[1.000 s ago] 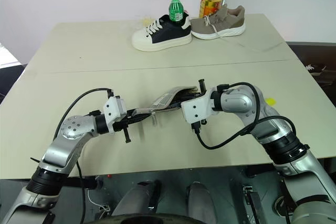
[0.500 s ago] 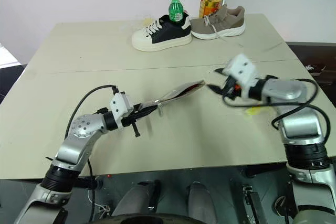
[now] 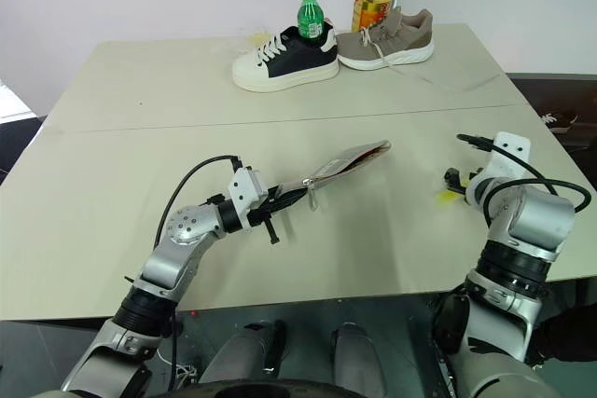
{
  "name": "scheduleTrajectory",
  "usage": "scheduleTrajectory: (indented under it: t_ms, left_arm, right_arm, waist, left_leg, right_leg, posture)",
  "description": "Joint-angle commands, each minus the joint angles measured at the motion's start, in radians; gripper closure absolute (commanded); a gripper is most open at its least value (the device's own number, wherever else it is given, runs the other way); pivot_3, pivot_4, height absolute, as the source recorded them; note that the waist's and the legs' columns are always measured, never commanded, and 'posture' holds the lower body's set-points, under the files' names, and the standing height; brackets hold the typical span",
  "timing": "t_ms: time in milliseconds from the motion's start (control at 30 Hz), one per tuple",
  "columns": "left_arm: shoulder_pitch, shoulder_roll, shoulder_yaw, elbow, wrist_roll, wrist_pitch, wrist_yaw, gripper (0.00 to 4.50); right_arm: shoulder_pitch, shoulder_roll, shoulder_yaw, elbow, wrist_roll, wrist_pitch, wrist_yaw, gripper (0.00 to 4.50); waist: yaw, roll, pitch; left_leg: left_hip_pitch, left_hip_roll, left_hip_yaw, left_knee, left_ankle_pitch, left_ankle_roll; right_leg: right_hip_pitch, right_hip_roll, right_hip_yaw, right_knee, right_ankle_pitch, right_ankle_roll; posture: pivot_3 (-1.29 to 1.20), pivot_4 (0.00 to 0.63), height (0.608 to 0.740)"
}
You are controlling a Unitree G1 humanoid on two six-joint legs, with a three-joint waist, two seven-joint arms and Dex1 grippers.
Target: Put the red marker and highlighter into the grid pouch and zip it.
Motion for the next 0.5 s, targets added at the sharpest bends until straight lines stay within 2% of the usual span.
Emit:
scheduleTrajectory:
  t_ms: [33, 133, 333, 400, 500]
  left_arm:
    - [-0.025, -0.003, 0.001, -0.001, 0.003, -0.028, -0.003, 4.50]
    - [-0.024, -0.002, 0.007, -0.002, 0.003, -0.031, 0.006, 4.50]
    - [-0.011, 0.004, 0.017, -0.014, 0.006, -0.028, 0.026, 4.50]
    - [-0.008, 0.012, 0.034, -0.019, -0.001, -0.023, 0.037, 4.50]
    - [-0.010, 0.029, 0.064, -0.027, -0.022, -0.011, 0.043, 4.50]
  right_arm:
    - [-0.022, 0.057, -0.047, -0.059, -0.037, 0.061, -0.079, 0.04]
    - [-0.026, 0.098, -0.058, -0.054, -0.008, 0.065, -0.060, 0.94]
    - [-0.027, 0.070, -0.011, -0.022, 0.004, 0.007, -0.035, 3.67]
    - [-0.019, 0.004, 0.110, -0.042, 0.028, -0.071, 0.049, 3.66]
    - [0.033, -0.166, 0.376, -0.121, 0.029, -0.296, 0.256, 3.66]
  waist:
    - [0.001, 0.000, 0.000]
    - [0.001, -0.001, -0.001]
    - [-0.009, -0.001, -0.001]
    - [-0.017, 0.000, 0.000]
    - [-0.027, 0.002, 0.001]
  left_leg:
    - [0.000, 0.000, 0.000, 0.000, 0.000, 0.000]
    - [0.000, -0.001, 0.000, 0.000, 0.000, 0.000]
    - [0.001, 0.000, 0.000, 0.000, 0.000, 0.000]
    - [0.001, 0.000, 0.000, 0.000, 0.000, 0.000]
    - [0.001, 0.000, 0.001, 0.000, 0.000, 0.000]
  right_leg:
    - [0.000, 0.000, 0.000, 0.000, 0.000, 0.000]
    - [0.001, 0.000, 0.000, 0.000, 0.000, 0.000]
    - [0.001, 0.002, 0.000, 0.001, 0.000, 0.000]
    - [0.001, 0.002, 0.000, 0.001, 0.000, 0.000]
    - [0.001, 0.002, 0.000, 0.001, 0.000, 0.000]
  posture:
    - [0.00, 0.150, 0.740]
    - [0.00, 0.150, 0.740]
    - [0.00, 0.150, 0.740]
    - [0.00, 0.150, 0.740]
    - [0.00, 0.150, 0.740]
